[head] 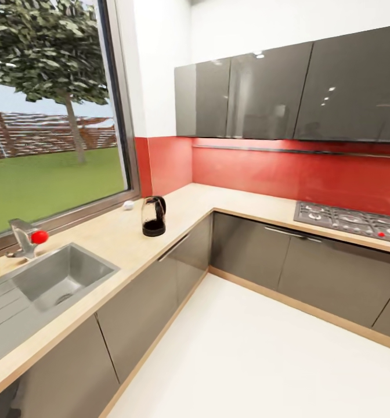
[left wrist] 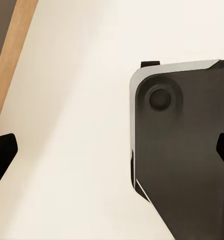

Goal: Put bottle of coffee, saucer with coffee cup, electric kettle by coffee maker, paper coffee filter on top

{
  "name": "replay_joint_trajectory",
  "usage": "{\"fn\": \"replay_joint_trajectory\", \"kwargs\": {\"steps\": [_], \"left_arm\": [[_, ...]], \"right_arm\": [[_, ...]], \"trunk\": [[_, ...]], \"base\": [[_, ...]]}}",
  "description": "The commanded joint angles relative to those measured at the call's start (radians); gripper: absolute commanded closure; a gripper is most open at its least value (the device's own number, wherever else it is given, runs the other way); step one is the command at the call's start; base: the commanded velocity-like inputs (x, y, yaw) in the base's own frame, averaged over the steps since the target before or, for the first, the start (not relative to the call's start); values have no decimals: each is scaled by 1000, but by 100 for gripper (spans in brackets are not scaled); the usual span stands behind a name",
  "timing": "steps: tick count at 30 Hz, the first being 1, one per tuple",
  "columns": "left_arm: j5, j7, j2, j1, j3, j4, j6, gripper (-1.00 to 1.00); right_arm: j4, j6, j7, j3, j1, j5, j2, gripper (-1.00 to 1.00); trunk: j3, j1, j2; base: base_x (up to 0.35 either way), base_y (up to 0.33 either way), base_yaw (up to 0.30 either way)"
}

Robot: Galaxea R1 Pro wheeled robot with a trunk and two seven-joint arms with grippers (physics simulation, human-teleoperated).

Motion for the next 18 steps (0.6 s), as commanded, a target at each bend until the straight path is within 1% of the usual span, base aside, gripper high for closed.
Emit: {"fn": "replay_joint_trajectory", "kwargs": {"steps": [1,18], "left_arm": [[-10,0,-1,0,7,-2,0,-100],[-10,0,-2,0,7,-2,0,-100]], "right_arm": [[0,2,2,8,-1,-10,0,-100],[1,2,2,8,-1,-10,0,-100]], "trunk": [[-2,1,-2],[-2,1,-2]], "base": [[301,-166,0],[301,-166,0]]}}
